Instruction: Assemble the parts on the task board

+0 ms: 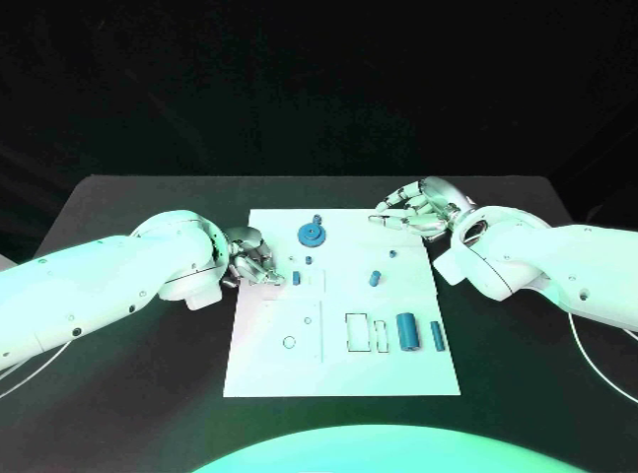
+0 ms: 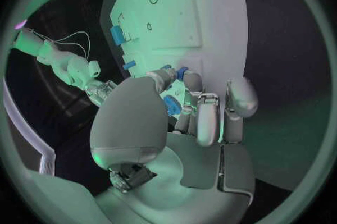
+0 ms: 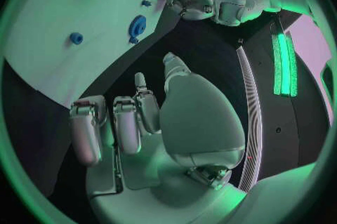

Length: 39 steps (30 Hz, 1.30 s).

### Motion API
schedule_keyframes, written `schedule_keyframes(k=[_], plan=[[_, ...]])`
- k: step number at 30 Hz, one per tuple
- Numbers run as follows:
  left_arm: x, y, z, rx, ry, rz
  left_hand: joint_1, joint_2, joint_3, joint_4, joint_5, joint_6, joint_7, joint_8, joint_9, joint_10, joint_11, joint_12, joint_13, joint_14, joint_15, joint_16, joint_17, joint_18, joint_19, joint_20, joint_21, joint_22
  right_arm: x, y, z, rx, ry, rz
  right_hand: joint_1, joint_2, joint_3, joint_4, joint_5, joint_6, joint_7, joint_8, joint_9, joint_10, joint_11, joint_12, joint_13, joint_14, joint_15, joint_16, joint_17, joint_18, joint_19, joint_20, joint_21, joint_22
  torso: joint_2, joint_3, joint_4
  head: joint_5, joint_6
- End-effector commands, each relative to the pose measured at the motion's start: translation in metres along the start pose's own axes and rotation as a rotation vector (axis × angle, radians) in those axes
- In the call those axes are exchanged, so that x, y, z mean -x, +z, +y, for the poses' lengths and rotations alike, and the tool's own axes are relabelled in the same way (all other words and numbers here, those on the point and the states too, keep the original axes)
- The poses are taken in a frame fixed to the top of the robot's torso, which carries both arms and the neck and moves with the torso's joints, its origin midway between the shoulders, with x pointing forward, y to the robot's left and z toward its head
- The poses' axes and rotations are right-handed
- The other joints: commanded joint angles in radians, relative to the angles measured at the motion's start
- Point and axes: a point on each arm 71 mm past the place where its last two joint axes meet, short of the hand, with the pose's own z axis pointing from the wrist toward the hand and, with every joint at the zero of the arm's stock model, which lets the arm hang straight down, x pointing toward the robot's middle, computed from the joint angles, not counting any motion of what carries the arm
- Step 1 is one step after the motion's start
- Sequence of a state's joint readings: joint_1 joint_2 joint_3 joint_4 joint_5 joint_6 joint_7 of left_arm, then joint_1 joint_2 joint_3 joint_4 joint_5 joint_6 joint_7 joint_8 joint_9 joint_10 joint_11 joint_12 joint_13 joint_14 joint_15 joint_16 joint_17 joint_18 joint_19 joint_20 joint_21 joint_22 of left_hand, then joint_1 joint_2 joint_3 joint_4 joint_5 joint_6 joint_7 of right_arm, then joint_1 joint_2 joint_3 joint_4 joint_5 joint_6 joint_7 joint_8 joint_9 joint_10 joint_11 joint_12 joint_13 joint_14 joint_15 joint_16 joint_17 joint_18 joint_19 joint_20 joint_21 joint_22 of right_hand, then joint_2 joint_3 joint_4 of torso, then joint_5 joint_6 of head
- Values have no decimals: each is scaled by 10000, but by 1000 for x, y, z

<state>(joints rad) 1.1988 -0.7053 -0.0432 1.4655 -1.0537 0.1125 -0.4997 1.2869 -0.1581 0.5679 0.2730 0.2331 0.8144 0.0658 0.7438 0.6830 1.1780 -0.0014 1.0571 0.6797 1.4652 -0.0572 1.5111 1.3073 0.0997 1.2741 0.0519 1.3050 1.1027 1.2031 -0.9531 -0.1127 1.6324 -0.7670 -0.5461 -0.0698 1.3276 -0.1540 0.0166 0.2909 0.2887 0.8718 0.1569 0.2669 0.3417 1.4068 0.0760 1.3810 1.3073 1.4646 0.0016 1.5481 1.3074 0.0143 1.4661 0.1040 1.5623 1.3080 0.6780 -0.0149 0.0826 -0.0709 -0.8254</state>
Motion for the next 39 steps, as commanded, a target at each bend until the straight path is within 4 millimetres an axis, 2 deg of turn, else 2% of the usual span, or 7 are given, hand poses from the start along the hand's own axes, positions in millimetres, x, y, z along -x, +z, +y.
schedule_keyframes(k=[1, 4, 7, 11, 17, 28, 39], plan=[[-2, 1, 1, -6, -354, 115, 101, 68, 1210, -957, 71, -91, 29, 118, -3, 54, -52, 17, -24, 644, -45, 64, 1444, 57, 27, -24, 70, 16, -2, 0, 1, 93, -107, 207, -54, 30, -58, 10, 62, 2, -15, 45, -8, -42, -29, -38, 895, 933, -22, -50, 2132, -112, 991, -4, -42, 2571, -6, 5, -4, 1, 3], [-2, 1, 0, -40, -533, 168, -9, 66, 1528, -1105, 71, -116, 40, 215, 2, 83, -31, 22, -35, 647, -35, 69, 1449, 56, 25, -9, 77, 21, -2, 0, 0, 80, -110, 225, -52, 33, -58, 9, 68, 3, -15, 46, -7, -43, -30, -39, 894, 932, -22, -52, 2128, -111, 989, -5, -46, 2570, -6, 3, -8, 0, 7], [-3, 0, 0, -70, -758, 255, -306, -13, 2114, -1431, 70, -134, 56, 406, 10, 164, -28, 83, 17, 662, -25, 88, 1480, 54, 41, 1, 109, 60, -2, 0, 0, 61, -113, 246, -52, 33, -58, 9, 68, 3, -15, 46, -7, -43, -30, -39, 894, 932, -22, -52, 2128, -111, 989, -5, -46, 2570, -4, 0, -6, -1, 19], [-4, 0, 1, -96, -1103, 402, -610, -83, 2553, -1739, 78, -135, 49, 561, 2, 232, -34, 144, 66, 674, -34, 104, 1508, 51, 52, -2, 136, 92, -3, 0, -1, 38, -117, 285, -47, 34, -58, 7, 79, 3, -16, 47, -7, -42, -30, -38, 894, 934, -22, -49, 2134, -114, 994, -5, -36, 2575, -8, 7, -7, -2, 36], [-4, -2, 3, -86, -1575, 629, -843, -151, 2890, -2037, 94, -121, 41, 681, -18, 292, -47, 205, 118, 698, -45, 134, 1568, 41, 83, -10, 179, 152, -4, -1, -2, -4, -126, 333, -39, 34, -57, 3, 99, 4, -17, 48, -8, -42, -31, -38, 894, 933, -23, -51, 2132, -111, 989, -5, -47, 2570, -13, 12, -9, 1, 69], [13, -12, 3, -191, -1751, 808, -985, -244, 3145, -2318, 148, -79, 41, 754, -58, 312, -54, 209, 99, 715, -51, 155, 1609, 36, 92, -18, 209, 187, -5, 0, -4, -64, -139, 387, -39, 34, -57, 3, 99, 4, -17, 48, -8, -42, -31, -38, 894, 933, -23, -51, 2132, -111, 989, -5, -47, 2570, -15, 15, 2, 18, 133], [32, -19, 1, -327, -1454, 1559, -999, -237, 3270, -2459, 141, -69, 63, 738, -110, 227, -36, 124, -24, 690, -35, 128, 1548, 61, -16, -11, 141, 66, -6, 0, -5, -80, -140, 412, -28, 25, -63, 1, 130, 3, -18, 49, -8, -33, -31, -28, 901, 932, -24, -53, 2128, -107, 981, -6, -65, 2562, -5, 5, 11, 25, 129]])
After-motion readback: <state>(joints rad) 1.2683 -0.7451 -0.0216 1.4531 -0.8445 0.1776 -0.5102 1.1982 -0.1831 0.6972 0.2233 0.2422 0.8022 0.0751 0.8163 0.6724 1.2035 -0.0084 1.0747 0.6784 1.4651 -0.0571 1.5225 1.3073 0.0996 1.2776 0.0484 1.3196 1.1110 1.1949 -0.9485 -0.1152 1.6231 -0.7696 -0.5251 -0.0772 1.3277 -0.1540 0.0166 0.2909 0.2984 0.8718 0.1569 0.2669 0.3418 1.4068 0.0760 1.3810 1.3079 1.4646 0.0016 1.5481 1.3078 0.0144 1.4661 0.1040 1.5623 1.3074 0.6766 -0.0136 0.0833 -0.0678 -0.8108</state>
